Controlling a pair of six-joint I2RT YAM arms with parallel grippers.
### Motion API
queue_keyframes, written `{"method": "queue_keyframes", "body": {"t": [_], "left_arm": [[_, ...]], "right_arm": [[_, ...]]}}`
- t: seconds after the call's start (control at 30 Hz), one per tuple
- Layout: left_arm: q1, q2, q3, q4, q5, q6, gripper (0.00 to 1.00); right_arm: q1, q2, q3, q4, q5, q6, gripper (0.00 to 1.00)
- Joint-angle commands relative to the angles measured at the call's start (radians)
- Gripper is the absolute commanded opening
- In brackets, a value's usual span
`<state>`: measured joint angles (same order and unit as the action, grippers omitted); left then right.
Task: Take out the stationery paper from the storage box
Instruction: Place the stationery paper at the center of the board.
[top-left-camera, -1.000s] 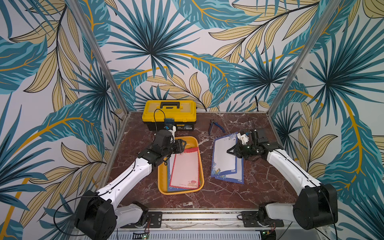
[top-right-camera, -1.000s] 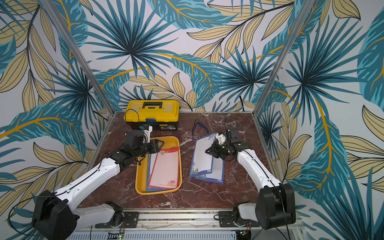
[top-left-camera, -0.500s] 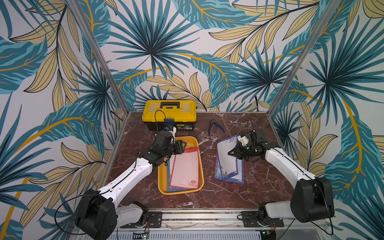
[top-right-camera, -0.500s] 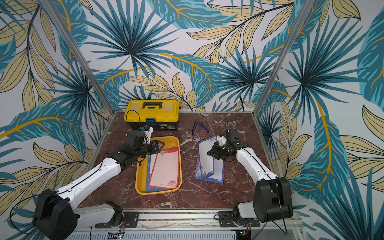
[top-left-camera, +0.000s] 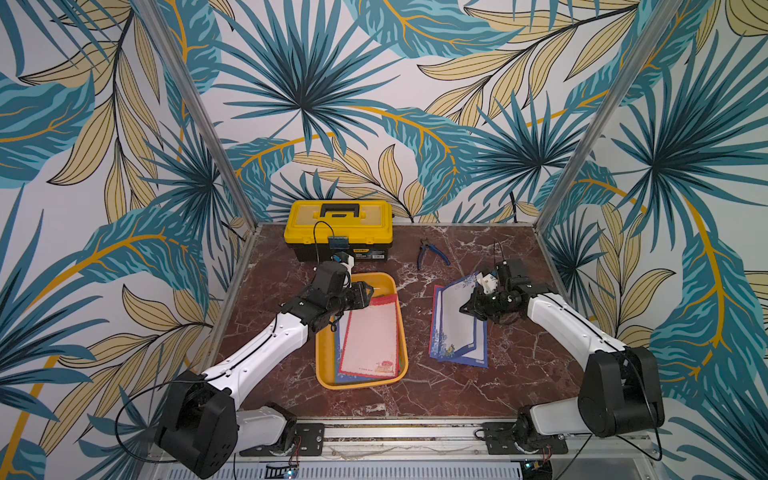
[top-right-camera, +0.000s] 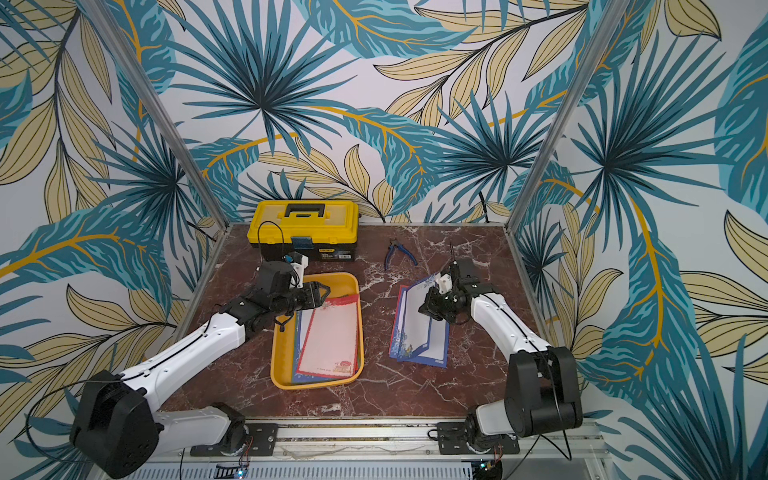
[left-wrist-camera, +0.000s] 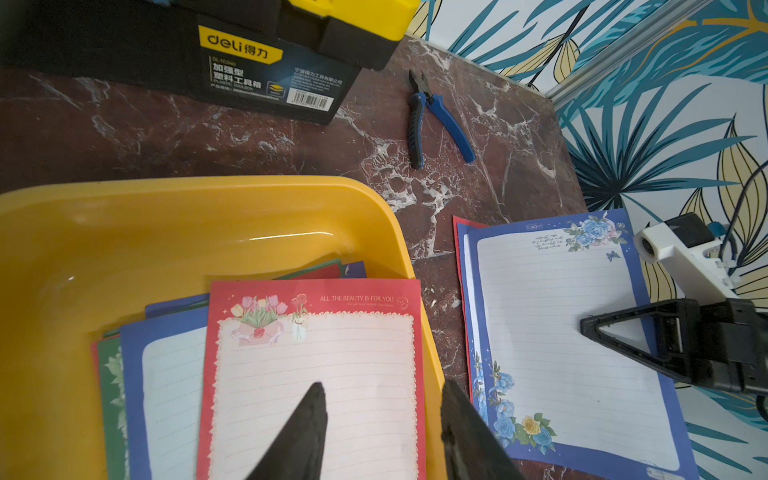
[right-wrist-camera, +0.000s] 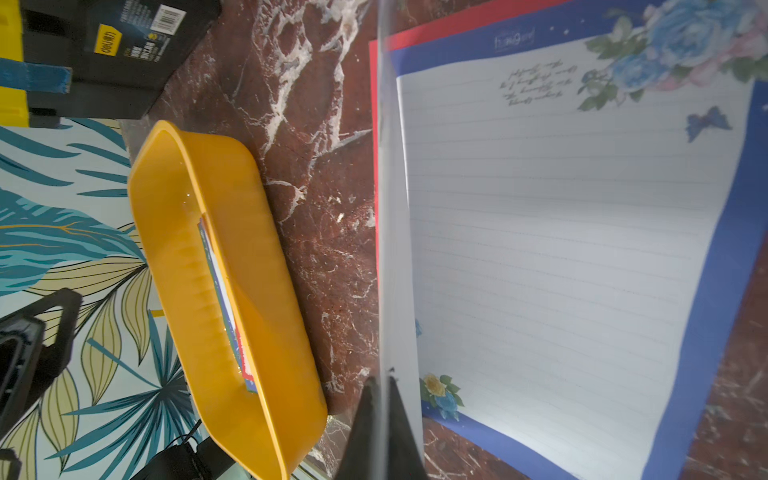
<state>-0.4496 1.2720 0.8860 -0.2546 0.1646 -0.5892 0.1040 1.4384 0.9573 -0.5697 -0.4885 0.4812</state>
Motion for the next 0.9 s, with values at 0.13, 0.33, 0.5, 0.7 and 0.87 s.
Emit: {"method": "queue_keyframes", "body": {"t": [0.13, 0.33, 0.5, 0.7, 0.87], "left_arm": [[0.007, 0.009, -0.003, 0.006, 0.003, -0.001, 0.46], [0.007, 0.009, -0.005, 0.006, 0.002, -0.001, 0.46], [0.007, 0.011, -0.003, 0.006, 0.004, -0.003, 0.46], [0.006, 0.006, -0.001, 0.006, 0.001, 0.002, 0.46], [0.007, 0.010, 0.004, 0.005, 0.005, 0.003, 0.46]], "right_arm": [[-0.005, 0.029, 0.009, -0.045, 0.077, -0.047, 0.00], [-0.006, 0.051, 0.014, -0.048, 0.101, -0.060, 0.00], [-0.006, 0.063, 0.014, -0.047, 0.120, -0.066, 0.01], [-0.007, 0.076, 0.021, -0.046, 0.133, -0.075, 0.03], [-0.009, 0.085, 0.028, -0.054, 0.158, -0.084, 0.04]]}}
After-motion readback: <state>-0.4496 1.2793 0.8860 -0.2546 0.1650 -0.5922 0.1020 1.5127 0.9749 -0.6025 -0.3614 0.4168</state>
